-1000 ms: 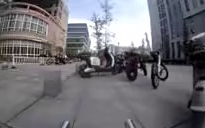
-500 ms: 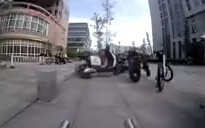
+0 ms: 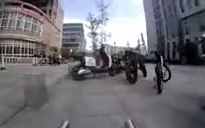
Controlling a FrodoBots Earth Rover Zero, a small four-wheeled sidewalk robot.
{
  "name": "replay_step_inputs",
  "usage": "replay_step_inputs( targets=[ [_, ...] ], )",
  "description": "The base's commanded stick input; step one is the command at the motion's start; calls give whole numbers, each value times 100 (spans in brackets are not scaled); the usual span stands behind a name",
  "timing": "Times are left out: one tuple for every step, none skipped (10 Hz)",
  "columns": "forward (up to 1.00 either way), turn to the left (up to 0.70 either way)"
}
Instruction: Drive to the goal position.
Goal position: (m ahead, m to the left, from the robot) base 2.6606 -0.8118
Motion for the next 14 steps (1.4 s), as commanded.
replay_step_inputs(
  targets=[
    [0, -45],
    [0, -45],
    [0, -45],
    [0, -45],
    [0, -45],
    [0, -45],
    [0, -45],
    [0, -45],
    [0, -21],
    [20, 0],
    [45, 0],
    [45, 0],
    [45, 0],
    [45, 0]
  ],
)
